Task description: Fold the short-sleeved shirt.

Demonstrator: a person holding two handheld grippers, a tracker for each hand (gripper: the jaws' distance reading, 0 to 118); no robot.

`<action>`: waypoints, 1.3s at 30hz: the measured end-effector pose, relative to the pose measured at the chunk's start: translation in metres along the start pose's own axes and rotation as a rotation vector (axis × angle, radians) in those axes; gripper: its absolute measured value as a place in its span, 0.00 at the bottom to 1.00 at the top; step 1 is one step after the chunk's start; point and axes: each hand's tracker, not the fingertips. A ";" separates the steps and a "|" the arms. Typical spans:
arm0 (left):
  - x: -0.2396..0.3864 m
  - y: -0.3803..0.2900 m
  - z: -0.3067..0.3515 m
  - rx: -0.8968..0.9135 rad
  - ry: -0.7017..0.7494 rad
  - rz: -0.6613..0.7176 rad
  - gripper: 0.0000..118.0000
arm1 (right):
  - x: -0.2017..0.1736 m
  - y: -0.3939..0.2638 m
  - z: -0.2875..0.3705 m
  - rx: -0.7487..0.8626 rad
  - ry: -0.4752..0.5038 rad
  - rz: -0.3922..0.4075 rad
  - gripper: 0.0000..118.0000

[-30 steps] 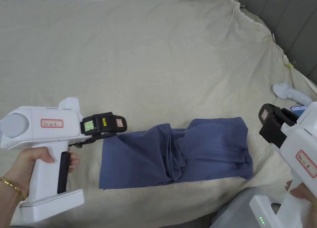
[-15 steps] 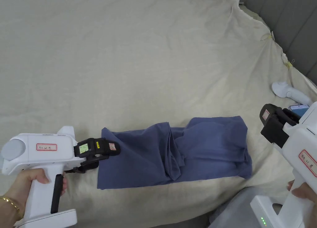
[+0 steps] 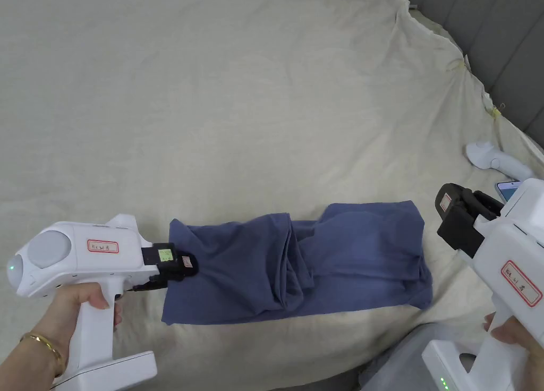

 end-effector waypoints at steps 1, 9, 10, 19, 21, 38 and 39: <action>0.000 0.000 0.006 0.019 -0.015 0.017 0.05 | -0.002 0.000 0.000 0.001 0.003 0.001 0.00; -0.017 0.007 0.087 0.187 0.148 0.126 0.05 | -0.014 0.003 -0.002 -0.002 0.025 0.010 0.00; -0.023 0.009 0.102 0.221 0.138 0.183 0.05 | -0.009 0.002 -0.005 -0.005 0.028 0.009 0.00; 0.035 -0.011 0.151 0.349 0.305 -0.014 0.05 | -0.010 -0.004 -0.019 -0.022 0.061 0.008 0.00; 0.061 -0.019 0.143 0.328 0.275 -0.093 0.05 | -0.010 -0.005 -0.019 -0.022 0.068 0.010 0.00; 0.178 -0.028 -0.065 -0.027 0.212 -0.297 0.06 | 0.025 -0.009 0.008 -0.001 -0.004 -0.033 0.00; 0.177 -0.030 -0.078 -0.049 0.216 -0.304 0.12 | 0.028 -0.009 0.009 0.000 -0.010 -0.035 0.00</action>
